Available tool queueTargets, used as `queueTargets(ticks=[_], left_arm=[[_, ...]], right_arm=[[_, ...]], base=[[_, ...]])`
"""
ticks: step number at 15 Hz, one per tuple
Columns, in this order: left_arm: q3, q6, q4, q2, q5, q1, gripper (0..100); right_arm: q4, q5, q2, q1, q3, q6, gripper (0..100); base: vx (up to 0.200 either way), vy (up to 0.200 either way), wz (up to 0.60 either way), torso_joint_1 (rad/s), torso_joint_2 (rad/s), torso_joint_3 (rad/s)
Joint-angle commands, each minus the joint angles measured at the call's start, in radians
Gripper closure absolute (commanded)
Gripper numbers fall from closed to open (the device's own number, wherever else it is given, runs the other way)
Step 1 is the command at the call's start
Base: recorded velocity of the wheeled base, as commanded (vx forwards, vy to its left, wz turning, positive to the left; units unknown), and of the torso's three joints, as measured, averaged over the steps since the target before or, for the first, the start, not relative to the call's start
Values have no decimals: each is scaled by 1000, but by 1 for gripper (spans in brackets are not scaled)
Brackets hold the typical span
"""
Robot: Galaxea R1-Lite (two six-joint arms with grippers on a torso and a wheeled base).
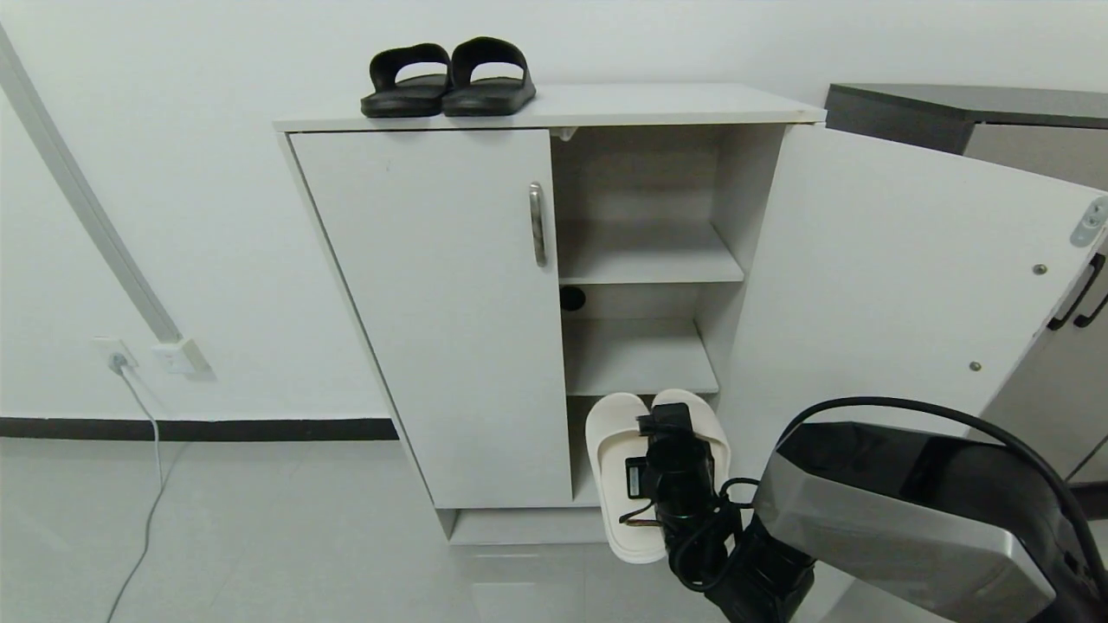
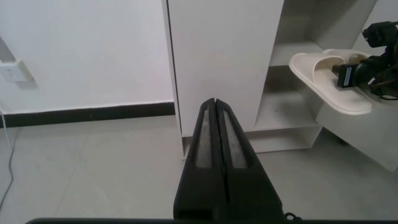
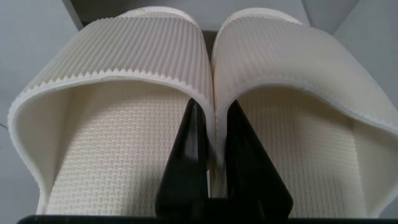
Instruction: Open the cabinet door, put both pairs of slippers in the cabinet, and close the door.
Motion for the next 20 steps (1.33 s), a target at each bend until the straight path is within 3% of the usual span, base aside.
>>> queueTargets(ticks=[1, 7, 13, 20], left_arm=[[0, 0, 0, 0, -1, 0, 100], [0, 0, 0, 0, 0, 0, 100], [0, 2, 0, 0, -1, 0, 100], [0, 2, 0, 1, -1, 0, 100]], right_arm=[[0, 0, -1, 0, 3, 2, 100], [-60, -28, 1, 0, 15, 10, 100], [-146, -22, -1, 0, 37, -30, 100], [-151, -23, -7, -1, 34, -30, 100]], base=[[0, 0, 0, 7, -2, -198], [0, 0, 0, 4, 2, -191], [0, 0, 0, 8, 0, -24], [200, 0, 0, 1, 2, 0]])
